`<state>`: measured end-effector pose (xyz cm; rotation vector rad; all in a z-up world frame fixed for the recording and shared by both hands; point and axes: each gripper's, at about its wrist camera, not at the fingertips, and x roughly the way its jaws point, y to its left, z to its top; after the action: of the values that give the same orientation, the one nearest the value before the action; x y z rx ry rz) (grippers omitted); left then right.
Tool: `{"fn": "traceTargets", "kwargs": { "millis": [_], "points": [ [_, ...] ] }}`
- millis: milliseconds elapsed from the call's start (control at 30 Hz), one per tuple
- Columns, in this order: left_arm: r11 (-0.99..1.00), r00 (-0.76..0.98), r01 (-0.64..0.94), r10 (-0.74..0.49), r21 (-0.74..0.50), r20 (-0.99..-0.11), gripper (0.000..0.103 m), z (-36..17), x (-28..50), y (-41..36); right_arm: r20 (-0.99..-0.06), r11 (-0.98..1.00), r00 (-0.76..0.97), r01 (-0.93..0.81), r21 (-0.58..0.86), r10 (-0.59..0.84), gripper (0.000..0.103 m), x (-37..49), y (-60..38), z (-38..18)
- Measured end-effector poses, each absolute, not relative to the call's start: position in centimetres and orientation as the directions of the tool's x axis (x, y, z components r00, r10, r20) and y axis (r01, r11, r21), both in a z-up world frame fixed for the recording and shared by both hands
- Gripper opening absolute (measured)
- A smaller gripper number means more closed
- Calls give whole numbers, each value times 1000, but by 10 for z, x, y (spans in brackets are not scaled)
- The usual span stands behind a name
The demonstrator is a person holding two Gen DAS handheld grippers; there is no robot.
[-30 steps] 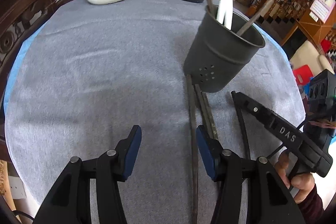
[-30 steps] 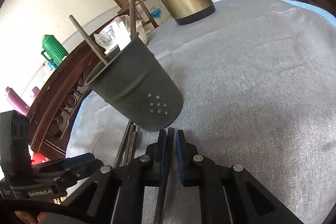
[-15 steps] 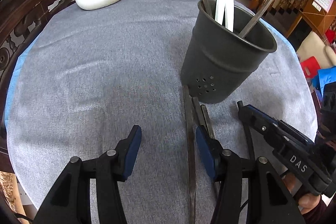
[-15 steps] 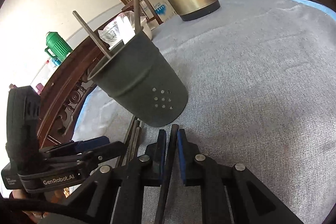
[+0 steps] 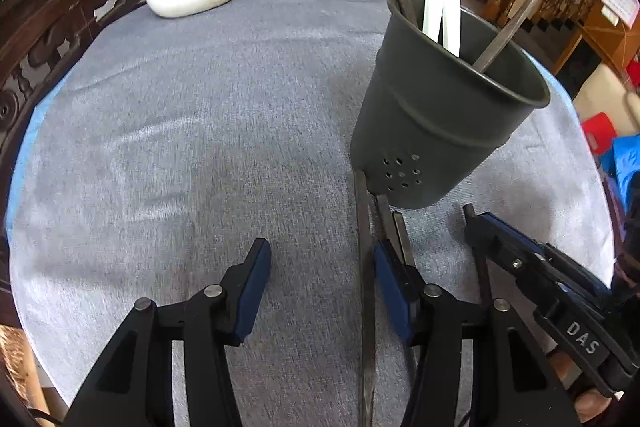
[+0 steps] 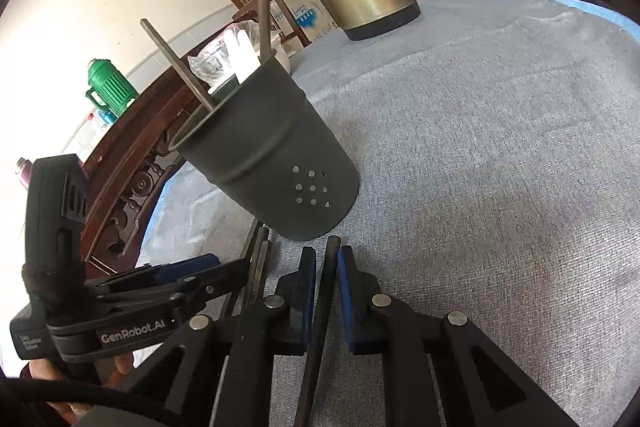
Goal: Organize utensils
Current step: 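Close the left tool on a dark chopstick while the right tool holds another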
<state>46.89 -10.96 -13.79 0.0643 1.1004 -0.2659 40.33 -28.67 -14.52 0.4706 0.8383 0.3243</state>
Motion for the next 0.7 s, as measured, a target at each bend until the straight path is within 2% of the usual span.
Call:
{"fn": "traceTargets", "kwargs": {
  "millis": [233, 400, 700],
  "points": [
    [965, 451, 261, -129, -7, -883, 43, -142, 479, -121, -621, 836, 629, -85, 543, 467, 14, 404, -290, -147],
    [970, 455, 244, -131, -18, -881, 22, -140, 476, -112, -610, 823, 631, -82, 563, 480, 17, 404, -294, -148],
    [959, 413, 265, -205, -99, -887, 19, -136, 471, -94, -610, 825, 636, -75, 561, 473, 18, 403, -291, -148]
  ]
}}
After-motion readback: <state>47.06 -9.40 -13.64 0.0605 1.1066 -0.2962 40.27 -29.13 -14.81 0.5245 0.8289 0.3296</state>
